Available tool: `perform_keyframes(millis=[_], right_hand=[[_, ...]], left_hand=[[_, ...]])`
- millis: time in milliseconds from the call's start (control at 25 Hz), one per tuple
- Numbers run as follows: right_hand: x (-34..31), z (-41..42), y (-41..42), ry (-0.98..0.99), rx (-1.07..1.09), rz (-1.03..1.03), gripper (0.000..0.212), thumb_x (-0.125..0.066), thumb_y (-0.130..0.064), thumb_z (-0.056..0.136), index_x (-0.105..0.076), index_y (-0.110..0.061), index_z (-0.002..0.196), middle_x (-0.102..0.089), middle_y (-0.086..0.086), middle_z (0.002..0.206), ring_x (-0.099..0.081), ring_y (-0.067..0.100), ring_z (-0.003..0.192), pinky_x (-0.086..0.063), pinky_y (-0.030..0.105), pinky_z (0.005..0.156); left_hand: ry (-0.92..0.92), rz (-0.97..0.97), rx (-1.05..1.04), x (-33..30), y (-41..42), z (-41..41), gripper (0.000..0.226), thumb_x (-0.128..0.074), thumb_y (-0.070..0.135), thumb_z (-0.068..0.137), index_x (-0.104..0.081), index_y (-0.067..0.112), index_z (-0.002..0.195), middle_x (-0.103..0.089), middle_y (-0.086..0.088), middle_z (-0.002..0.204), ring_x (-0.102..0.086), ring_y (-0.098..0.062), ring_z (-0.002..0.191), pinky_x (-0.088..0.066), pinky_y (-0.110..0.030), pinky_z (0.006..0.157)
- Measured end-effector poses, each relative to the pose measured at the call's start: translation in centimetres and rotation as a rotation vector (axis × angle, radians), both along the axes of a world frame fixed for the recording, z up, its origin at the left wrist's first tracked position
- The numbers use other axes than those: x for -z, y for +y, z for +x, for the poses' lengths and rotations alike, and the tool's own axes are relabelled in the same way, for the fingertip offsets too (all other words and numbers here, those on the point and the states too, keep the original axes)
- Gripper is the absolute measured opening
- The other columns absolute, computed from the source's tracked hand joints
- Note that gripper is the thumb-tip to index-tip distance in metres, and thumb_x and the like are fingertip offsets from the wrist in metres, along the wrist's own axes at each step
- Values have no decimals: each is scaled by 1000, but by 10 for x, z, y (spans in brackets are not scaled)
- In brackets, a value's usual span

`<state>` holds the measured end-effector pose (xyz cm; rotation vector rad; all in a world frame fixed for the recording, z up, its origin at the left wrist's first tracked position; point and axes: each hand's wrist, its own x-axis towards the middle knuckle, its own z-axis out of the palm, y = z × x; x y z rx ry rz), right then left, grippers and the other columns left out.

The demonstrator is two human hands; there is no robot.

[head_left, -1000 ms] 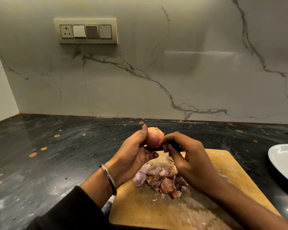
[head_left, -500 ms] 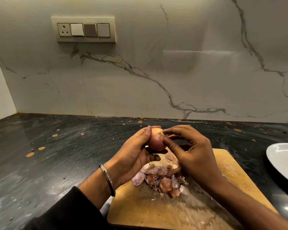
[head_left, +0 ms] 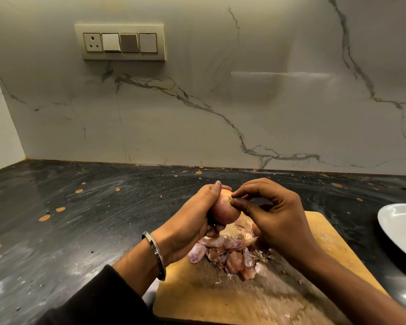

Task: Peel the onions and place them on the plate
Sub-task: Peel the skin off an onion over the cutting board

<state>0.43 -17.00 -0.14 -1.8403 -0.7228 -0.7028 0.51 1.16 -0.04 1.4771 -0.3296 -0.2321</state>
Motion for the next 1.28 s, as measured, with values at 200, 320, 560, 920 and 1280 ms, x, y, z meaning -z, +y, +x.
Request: perform_keyframes(millis=[200, 320, 560, 920, 1280], right_hand=[[-3, 1, 0, -72, 10, -90, 19, -77, 4, 79, -72, -13, 86, -67, -8, 89, -65, 14, 86, -56, 32, 73], [-3, 1, 1, -127, 6, -165, 25, -73, 10, 79, -68, -14, 84, -62, -8, 87, -62, 13, 82, -51, 25, 69], [-2, -5, 9, -85, 93, -311, 19, -49, -4, 83, -49, -23, 81, -48, -11, 82, -46, 9, 72, -38, 23, 59], [3, 2, 5, 358, -47, 26, 20, -47, -3, 102, -52, -12, 85, -46, -12, 65, -38, 7, 61, -33, 23, 53], [0, 4, 3, 360, 16, 167, 16, -47, -6, 103, -56, -13, 93, -60, 0, 70, -53, 5, 62, -47, 20, 58]], left_hand=[[-63, 167, 30, 1, -1, -3, 52, -30, 66, 91, -61, 31, 113, -66, -4, 97, -56, -5, 59, -47, -20, 54], [-60, 183, 49, 1, -3, -6, 52, -31, 63, 92, -60, 26, 114, -65, 0, 93, -64, -1, 62, -51, -16, 54], [-56, 174, 50, -1, -7, -11, 54, -34, 61, 89, -57, 19, 113, -71, 5, 81, -61, 2, 57, -46, -11, 48], [-80, 152, -6, -3, -3, -6, 43, -48, 50, 88, -54, 22, 120, -60, -15, 119, -58, -24, 96, -50, -35, 75], [-104, 32, -52, -7, 5, -1, 26, -45, 33, 101, -68, 26, 109, -67, 3, 108, -65, -18, 74, -44, -25, 56]])
